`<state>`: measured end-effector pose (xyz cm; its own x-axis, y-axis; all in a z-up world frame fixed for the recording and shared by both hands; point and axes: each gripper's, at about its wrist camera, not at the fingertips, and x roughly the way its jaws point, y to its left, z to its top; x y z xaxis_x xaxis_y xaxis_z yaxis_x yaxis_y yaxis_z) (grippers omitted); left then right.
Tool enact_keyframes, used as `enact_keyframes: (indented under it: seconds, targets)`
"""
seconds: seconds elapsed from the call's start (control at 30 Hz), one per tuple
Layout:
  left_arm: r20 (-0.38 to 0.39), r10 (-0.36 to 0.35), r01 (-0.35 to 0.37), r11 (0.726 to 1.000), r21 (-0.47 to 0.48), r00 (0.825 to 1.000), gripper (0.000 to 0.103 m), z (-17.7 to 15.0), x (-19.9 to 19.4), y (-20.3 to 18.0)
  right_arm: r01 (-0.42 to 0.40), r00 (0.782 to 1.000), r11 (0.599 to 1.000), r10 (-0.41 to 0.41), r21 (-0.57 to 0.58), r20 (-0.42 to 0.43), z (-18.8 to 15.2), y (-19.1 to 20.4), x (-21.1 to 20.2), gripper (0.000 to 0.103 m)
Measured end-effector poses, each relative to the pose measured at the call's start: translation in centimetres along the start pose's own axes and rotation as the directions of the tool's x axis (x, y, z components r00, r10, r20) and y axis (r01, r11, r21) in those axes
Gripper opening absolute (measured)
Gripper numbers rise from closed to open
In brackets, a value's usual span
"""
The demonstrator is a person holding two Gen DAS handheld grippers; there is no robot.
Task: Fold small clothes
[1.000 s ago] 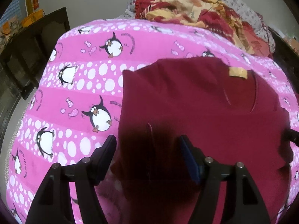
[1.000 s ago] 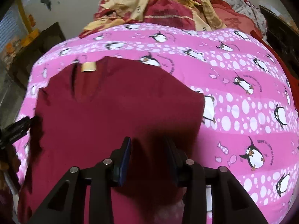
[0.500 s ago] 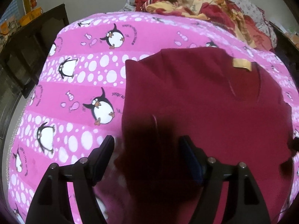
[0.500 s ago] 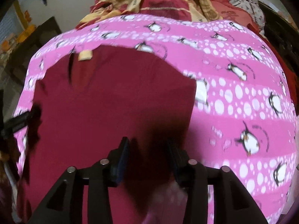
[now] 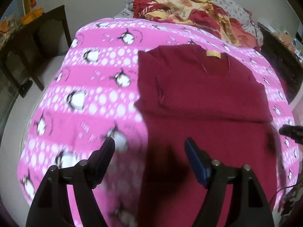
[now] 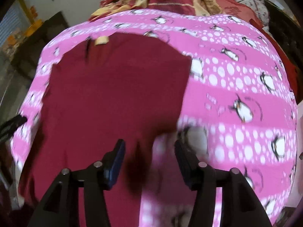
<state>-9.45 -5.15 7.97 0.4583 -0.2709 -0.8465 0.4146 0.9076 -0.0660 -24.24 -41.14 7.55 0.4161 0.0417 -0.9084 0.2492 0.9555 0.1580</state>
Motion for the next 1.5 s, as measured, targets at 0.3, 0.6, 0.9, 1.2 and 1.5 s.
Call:
enact_keyframes:
  seconds: [0.3, 0.6, 0.9, 1.2, 1.5]
  targets:
    - [-0.077, -0.011, 0.012, 1.000, 0.015, 0.997, 0.076, -7.0, -3.4, 1.8, -0.122, 0.989, 0.992, 0.124, 0.022, -0.080, -10.3, 0.4, -2.1, 0.063]
    - [-0.138, -0.085, 0.081, 0.996, -0.036, 0.987, 0.076, -11.0, -4.2, 1.9, -0.239, 0.962, 0.969, 0.245, 0.060, -0.124, -17.6, 2.5, -1.6, 0.063]
    - [-0.182, -0.084, 0.084, 0.996, -0.006, 0.980, 0.076, -13.2, -3.4, 1.1, -0.330, 0.932, 0.935, 0.344, 0.127, -0.114, -20.0, 3.0, -1.3, 0.065]
    - [-0.210, -0.094, 0.090, 0.996, -0.027, 0.973, 0.076, -14.1, -2.7, 1.7, -0.395, 0.904, 0.905, 0.414, 0.161, -0.106, -20.3, 4.2, -0.3, 0.065]
    - [-0.218, -0.097, 0.096, 0.995, -0.015, 0.971, 0.076, -14.2, -2.4, 1.6, -0.444, 0.885, 0.870, 0.463, 0.214, -0.046, -20.8, 3.7, -0.5, 0.066]
